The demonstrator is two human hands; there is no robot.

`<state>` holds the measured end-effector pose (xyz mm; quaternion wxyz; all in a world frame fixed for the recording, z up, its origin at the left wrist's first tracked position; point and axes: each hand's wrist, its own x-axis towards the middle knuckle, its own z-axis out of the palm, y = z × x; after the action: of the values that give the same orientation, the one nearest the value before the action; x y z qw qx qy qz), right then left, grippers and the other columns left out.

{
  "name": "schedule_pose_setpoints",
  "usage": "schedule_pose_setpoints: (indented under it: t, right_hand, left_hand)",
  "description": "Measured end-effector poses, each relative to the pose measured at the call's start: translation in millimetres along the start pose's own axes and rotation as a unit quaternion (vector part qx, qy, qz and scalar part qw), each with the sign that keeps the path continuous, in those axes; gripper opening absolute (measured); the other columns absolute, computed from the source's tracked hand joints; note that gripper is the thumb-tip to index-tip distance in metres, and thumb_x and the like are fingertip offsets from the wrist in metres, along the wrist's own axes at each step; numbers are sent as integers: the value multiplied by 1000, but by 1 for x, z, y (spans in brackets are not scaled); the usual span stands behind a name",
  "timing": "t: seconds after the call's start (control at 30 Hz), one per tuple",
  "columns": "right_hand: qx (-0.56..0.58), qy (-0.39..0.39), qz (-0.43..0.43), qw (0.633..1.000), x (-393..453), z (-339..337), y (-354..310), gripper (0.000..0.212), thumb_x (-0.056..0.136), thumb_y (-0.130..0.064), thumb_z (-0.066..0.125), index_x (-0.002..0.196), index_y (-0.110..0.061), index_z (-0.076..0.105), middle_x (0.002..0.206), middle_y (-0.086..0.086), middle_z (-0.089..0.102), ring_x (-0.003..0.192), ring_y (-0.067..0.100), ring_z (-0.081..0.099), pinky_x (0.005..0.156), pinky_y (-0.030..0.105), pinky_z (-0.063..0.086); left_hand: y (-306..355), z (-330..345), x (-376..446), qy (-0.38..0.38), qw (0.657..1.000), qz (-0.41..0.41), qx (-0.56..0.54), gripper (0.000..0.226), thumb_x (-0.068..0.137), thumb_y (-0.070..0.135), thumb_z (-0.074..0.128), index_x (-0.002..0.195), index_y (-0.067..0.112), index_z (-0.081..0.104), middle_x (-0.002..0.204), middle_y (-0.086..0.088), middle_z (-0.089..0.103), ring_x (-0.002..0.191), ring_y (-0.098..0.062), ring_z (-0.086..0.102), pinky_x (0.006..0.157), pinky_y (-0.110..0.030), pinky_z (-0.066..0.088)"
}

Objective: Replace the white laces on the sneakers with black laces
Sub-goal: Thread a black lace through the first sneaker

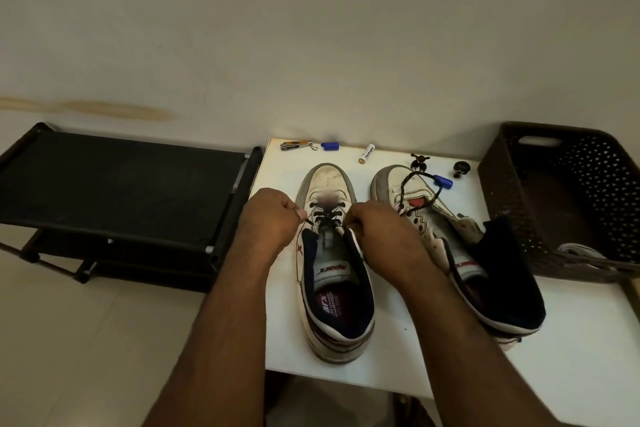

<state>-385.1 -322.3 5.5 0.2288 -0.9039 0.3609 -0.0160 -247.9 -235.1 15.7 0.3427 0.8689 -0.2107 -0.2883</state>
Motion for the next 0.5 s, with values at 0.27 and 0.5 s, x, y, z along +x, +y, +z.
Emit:
schedule_pose_setpoints:
  t: [0.27,0.5]
  right_hand:
    - [108,65,15,992,4,11,10,19,94,-25,57,113,-23,60,108,-1,57,91,11,54,68,18,42]
    - [674,-30,92,732,-1,-28,-14,60,74,-81,24,132,-66,30,91,3,68,60,12,35,50,25,34]
  left_hand:
    - [-2,-3,-5,87,994,43,51,4,85,30,71,84,28,68,110,0,63,106,-20,57,92,-40,43]
    - [30,4,-20,49,979,191,-46,9,73,55,68,77,47,66,113,19,57,118,-11,49,103,-44,33]
